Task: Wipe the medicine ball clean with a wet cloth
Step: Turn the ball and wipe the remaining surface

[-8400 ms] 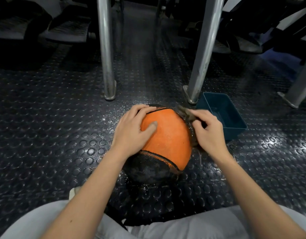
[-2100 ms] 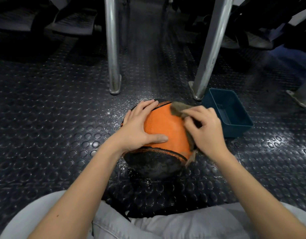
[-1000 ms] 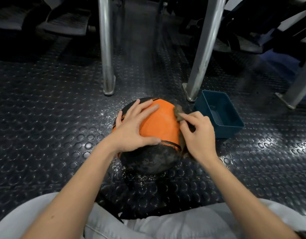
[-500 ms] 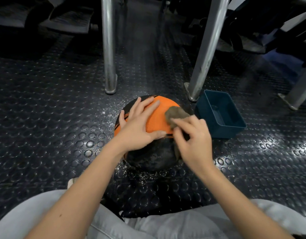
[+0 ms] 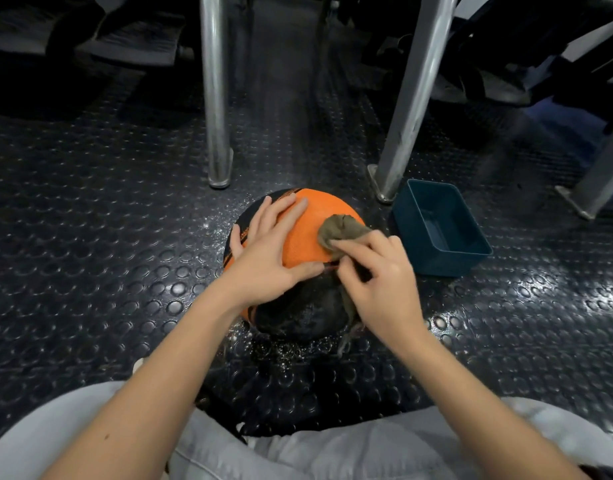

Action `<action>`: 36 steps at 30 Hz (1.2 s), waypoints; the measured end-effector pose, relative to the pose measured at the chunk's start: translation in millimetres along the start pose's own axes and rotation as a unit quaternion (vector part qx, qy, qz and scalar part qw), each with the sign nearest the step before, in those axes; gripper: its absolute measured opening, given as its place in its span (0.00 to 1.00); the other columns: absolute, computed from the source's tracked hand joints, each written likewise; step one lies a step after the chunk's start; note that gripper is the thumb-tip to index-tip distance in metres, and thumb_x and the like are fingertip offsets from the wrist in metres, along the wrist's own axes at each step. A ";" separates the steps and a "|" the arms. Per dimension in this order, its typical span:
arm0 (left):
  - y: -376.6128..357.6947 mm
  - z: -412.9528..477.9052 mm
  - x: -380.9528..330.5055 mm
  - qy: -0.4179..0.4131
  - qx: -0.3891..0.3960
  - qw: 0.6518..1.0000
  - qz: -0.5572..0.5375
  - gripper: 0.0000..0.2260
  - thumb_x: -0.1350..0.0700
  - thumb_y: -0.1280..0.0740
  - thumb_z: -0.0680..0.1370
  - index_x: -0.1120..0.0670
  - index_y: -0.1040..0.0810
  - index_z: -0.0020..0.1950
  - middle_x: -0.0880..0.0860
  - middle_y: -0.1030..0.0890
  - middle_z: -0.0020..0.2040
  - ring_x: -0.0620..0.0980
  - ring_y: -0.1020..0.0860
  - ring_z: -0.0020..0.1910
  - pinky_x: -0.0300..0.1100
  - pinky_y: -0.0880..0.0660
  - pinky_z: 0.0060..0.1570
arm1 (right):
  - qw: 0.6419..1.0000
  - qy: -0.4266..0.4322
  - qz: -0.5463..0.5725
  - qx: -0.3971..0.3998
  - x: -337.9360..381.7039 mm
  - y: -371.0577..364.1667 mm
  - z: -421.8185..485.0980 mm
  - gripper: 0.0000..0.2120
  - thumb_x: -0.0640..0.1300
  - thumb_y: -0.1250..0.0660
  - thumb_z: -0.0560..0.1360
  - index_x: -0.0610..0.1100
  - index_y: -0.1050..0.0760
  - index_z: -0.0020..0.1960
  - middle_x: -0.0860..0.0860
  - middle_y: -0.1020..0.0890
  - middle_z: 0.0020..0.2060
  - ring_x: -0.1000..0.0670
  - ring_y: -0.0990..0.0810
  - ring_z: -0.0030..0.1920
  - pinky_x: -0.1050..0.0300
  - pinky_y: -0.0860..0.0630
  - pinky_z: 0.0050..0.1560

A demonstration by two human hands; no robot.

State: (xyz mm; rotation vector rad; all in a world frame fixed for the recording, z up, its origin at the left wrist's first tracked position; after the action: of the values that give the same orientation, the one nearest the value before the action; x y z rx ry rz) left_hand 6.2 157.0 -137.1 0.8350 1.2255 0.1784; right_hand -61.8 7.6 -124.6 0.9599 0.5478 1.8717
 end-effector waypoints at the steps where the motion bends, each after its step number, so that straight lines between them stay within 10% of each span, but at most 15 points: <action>1: -0.8 0.2 -0.7 0.001 0.004 1.000 0.003 0.38 0.44 0.29 0.72 0.41 0.47 0.76 0.37 0.52 0.76 0.36 0.60 0.73 0.56 0.66 0.70 | 1.000 -0.026 0.005 0.001 -9.0 1.5 3.2 0.12 0.43 0.38 0.74 0.42 0.18 0.52 0.52 0.21 0.41 0.51 0.30 0.42 0.67 0.34 0.45; 6: -3.4 2.2 -4.9 -0.003 0.024 1.000 0.018 0.38 0.42 0.31 0.73 0.42 0.49 0.76 0.37 0.53 0.76 0.37 0.61 0.74 0.56 0.68 0.70 | 0.964 -0.258 0.065 -0.003 -52.6 2.1 10.4 0.10 0.38 0.35 0.76 0.42 0.19 0.55 0.53 0.23 0.40 0.51 0.24 0.45 0.58 0.29 0.49; 14: -0.9 -1.0 -2.4 0.004 0.008 1.000 0.000 0.38 0.43 0.30 0.71 0.42 0.47 0.76 0.36 0.52 0.75 0.35 0.59 0.73 0.54 0.66 0.70 | 0.998 0.041 -0.019 -0.041 -0.5 -2.1 -11.6 0.11 0.41 0.37 0.73 0.41 0.17 0.50 0.48 0.19 0.40 0.50 0.30 0.41 0.59 0.30 0.44; 20: -0.3 3.7 -1.5 0.004 0.012 1.000 0.000 0.38 0.44 0.30 0.72 0.42 0.47 0.76 0.37 0.52 0.76 0.37 0.60 0.74 0.56 0.67 0.70 | 0.973 -0.231 0.021 -0.023 -48.6 -2.4 -3.2 0.10 0.38 0.34 0.75 0.41 0.19 0.55 0.52 0.23 0.40 0.47 0.26 0.46 0.52 0.29 0.50; 28: -0.1 2.1 -0.2 0.006 0.013 1.000 -0.001 0.40 0.37 0.35 0.67 0.41 0.48 0.76 0.36 0.52 0.75 0.35 0.60 0.73 0.56 0.66 0.70 | 0.996 0.062 -0.027 -0.061 10.8 -8.2 -11.4 0.10 0.39 0.36 0.73 0.39 0.17 0.49 0.48 0.19 0.38 0.47 0.28 0.38 0.58 0.29 0.41; 36: -1.3 4.1 -2.0 -0.008 0.030 1.000 0.000 0.38 0.45 0.30 0.73 0.43 0.49 0.76 0.37 0.53 0.75 0.36 0.61 0.73 0.54 0.68 0.70 | 0.985 -0.166 -0.035 -0.023 -40.0 0.5 8.1 0.11 0.41 0.36 0.76 0.43 0.19 0.55 0.55 0.23 0.41 0.46 0.27 0.44 0.64 0.38 0.40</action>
State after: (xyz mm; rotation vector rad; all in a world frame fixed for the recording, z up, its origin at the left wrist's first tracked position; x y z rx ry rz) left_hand 8.7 153.1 -136.1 0.8881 1.2197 0.1351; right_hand -45.1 -28.2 -135.0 1.1765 0.3313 1.6106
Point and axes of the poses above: each hand's wrist, its own z-axis towards the middle knuckle, its own y-axis out of the back of the hand, x = y × z, the point moved 2 cm from there along z, towards the middle knuckle
